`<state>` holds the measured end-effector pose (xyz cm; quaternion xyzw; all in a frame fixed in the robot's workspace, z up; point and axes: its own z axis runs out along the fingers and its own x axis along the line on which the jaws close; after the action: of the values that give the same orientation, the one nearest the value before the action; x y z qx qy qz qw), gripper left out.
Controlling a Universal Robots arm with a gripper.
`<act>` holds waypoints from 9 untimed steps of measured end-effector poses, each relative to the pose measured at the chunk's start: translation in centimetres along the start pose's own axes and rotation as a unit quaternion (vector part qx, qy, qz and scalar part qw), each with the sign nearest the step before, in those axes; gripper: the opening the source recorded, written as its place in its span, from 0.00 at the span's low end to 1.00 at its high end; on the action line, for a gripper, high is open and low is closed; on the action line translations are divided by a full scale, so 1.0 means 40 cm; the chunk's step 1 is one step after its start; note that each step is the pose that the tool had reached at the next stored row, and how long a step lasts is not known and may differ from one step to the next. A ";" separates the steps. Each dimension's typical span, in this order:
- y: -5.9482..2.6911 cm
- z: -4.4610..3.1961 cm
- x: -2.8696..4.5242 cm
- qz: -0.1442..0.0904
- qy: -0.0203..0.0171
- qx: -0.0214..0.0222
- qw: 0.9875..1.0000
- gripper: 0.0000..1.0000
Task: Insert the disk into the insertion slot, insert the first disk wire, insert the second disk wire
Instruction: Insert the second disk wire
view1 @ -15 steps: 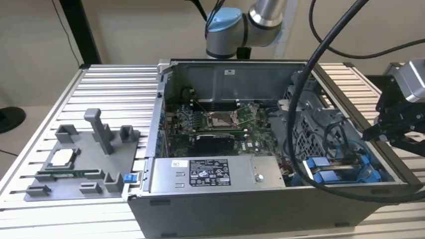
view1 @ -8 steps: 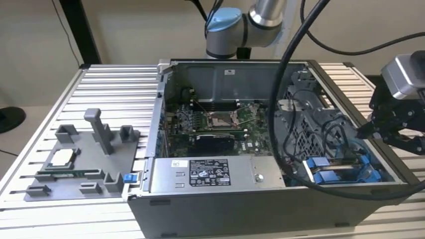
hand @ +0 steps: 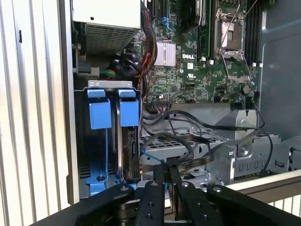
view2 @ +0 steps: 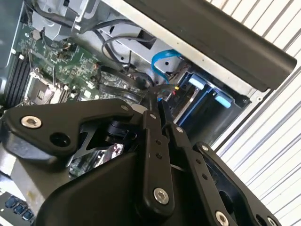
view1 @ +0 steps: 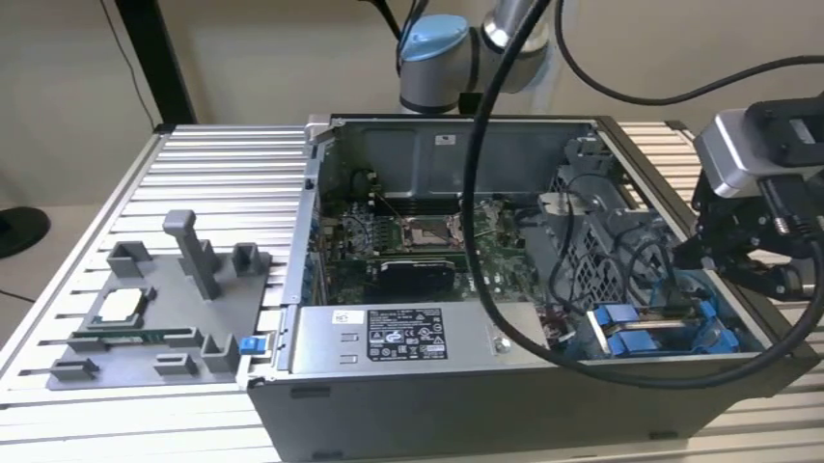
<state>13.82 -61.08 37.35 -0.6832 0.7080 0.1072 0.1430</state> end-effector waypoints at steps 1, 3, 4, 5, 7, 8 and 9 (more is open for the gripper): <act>0.010 -0.001 0.000 -0.001 0.000 0.003 1.000 0.00; 0.029 -0.002 0.001 -0.003 0.000 0.009 1.000 0.00; 0.040 -0.002 0.001 -0.005 0.000 0.012 1.000 0.00; 0.049 -0.003 0.001 -0.006 -0.001 0.015 1.000 0.00; 0.068 -0.004 0.002 -0.008 -0.001 0.021 1.000 0.00; 0.073 -0.004 0.002 -0.008 -0.001 0.023 1.000 0.00; 0.073 -0.004 0.002 -0.008 -0.001 0.023 1.000 0.00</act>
<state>10.89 -61.08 37.35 -0.6856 0.7044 0.0904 0.1602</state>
